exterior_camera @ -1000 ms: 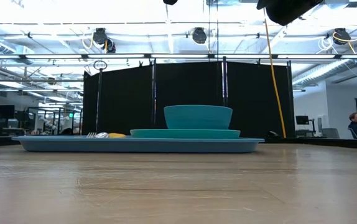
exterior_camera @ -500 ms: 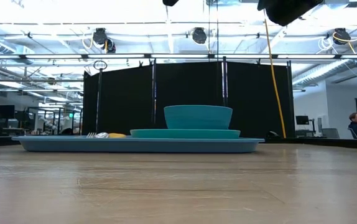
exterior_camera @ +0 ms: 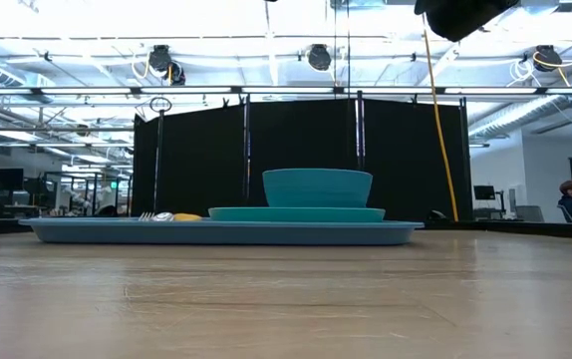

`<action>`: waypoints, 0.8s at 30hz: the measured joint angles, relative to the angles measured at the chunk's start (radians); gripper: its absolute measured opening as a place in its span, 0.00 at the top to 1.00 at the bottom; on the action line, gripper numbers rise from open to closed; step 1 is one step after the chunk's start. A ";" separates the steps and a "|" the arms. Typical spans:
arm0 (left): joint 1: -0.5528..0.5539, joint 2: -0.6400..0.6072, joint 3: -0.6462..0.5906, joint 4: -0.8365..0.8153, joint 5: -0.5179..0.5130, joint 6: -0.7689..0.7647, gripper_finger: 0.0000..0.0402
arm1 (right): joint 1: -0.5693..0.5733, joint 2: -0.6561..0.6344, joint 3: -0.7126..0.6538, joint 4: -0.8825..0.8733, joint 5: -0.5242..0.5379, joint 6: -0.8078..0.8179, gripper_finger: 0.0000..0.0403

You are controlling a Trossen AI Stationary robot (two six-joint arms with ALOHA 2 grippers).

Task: Set up tray
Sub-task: Put the yellow knife on the yellow napkin to the right of the orange spoon on the blue serving tray

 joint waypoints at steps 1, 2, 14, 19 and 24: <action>0.000 0.000 0.000 -0.016 0.000 0.000 0.85 | 0.000 0.000 0.000 0.000 0.002 0.013 0.84; -0.002 0.000 0.000 -0.035 -0.002 0.000 0.85 | 0.000 0.000 0.000 0.000 0.003 0.026 0.84; -0.103 -0.022 0.000 -0.260 -0.099 0.066 0.84 | 0.017 -0.002 0.000 0.031 0.137 0.163 0.84; -0.169 -0.020 0.000 -0.354 -0.160 0.042 0.84 | 0.018 -0.002 0.000 0.041 0.210 0.254 0.84; -0.229 -0.020 0.000 -0.501 -0.289 -0.062 0.84 | 0.012 -0.001 0.000 -0.004 0.328 0.318 0.84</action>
